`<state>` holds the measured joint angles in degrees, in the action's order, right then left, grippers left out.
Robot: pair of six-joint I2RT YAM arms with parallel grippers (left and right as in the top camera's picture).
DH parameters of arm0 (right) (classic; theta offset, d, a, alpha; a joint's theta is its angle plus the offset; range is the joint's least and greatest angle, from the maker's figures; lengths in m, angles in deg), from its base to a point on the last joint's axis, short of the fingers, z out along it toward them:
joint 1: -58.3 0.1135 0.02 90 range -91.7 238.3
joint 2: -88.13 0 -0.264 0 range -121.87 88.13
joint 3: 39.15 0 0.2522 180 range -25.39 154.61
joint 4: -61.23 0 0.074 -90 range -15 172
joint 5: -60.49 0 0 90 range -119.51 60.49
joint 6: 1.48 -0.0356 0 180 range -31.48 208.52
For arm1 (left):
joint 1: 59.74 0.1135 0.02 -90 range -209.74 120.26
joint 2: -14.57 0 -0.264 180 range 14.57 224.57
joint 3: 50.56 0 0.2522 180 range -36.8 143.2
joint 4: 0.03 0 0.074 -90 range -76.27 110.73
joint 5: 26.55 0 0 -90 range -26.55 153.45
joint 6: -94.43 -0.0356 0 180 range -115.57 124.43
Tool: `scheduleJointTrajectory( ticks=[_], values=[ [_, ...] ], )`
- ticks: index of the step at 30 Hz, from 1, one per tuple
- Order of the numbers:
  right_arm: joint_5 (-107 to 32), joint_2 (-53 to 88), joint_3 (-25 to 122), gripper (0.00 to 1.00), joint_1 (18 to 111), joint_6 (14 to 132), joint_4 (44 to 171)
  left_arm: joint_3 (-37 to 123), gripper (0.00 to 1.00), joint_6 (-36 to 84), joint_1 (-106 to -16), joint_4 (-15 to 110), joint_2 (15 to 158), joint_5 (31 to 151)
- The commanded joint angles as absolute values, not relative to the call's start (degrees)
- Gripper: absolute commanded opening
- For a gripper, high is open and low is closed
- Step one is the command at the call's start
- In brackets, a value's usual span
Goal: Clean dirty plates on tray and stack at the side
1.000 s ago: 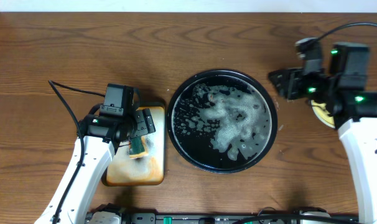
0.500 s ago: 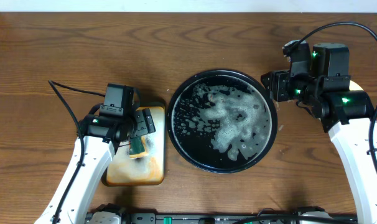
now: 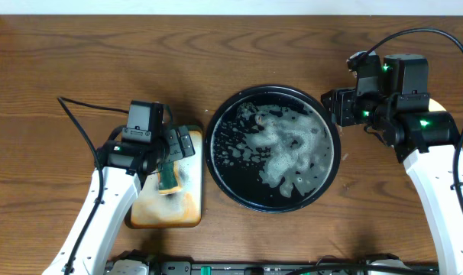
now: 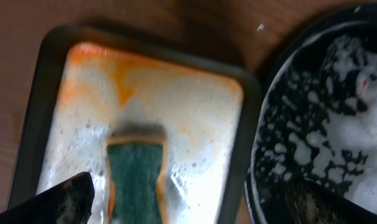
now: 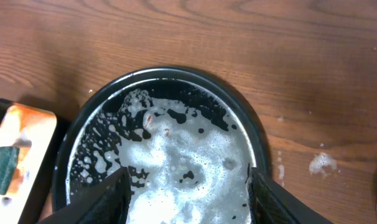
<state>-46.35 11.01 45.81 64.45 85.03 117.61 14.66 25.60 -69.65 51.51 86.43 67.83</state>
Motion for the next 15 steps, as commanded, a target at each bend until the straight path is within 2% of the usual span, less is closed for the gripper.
scheduleJointTrajectory(
  ticks=[1, 2, 4, 5, 6, 8, 11, 12, 14, 15],
  values=[
    [-46.05, 10.88, 46.27, 0.59, 64.6, 84.29, 117.61, 15.84, 1.0, 26.11, -69.46, 49.37, 87.48, 68.18],
    [-46.05, 10.88, 46.27, 0.58, 64.62, 84.29, 117.63, 15.84, 0.91, 26.08, -69.46, 48.73, 87.92, 68.14],
    [-46.05, 10.88, 46.27, 0.59, 64.67, 84.26, 117.61, 15.84, 0.6, 26.08, -69.46, 46.92, 89.51, 67.92],
    [-46.05, 10.88, 46.27, 0.59, 64.67, 84.29, 117.58, 15.84, 0.51, 26.08, -69.43, 45.8, 90.58, 67.94],
    [-46.05, 10.88, 46.27, 0.59, 64.67, 84.26, 117.5, 15.84, 0.46, 26.11, -69.46, 44.67, 91.67, 67.96],
    [-46.05, 10.88, 46.27, 0.58, 64.67, 84.29, 117.41, 15.91, 0.44, 26.13, -69.46, 41.72, 94.93, 67.96],
    [-46.05, 10.88, 46.27, 0.58, 64.67, 84.26, 117.47, 17.09, 0.32, 26.08, -69.46, 40.88, 100.07, 67.94],
    [-46.05, 10.88, 46.27, 0.58, 64.67, 84.29, 117.5, 18.62, 0.22, 26.04, -69.43, 41.02, 105.29, 67.92],
    [-46.05, 10.88, 46.27, 0.58, 64.71, 84.26, 117.47, 20.02, 0.08, 26.06, -69.39, 41.02, 109.16, 67.92],
    [-46.05, 10.88, 46.27, 0.58, 64.71, 84.26, 117.47, 20.59, 0.08, 26.08, -69.41, 40.99, 110.52, 67.92]
  ],
)
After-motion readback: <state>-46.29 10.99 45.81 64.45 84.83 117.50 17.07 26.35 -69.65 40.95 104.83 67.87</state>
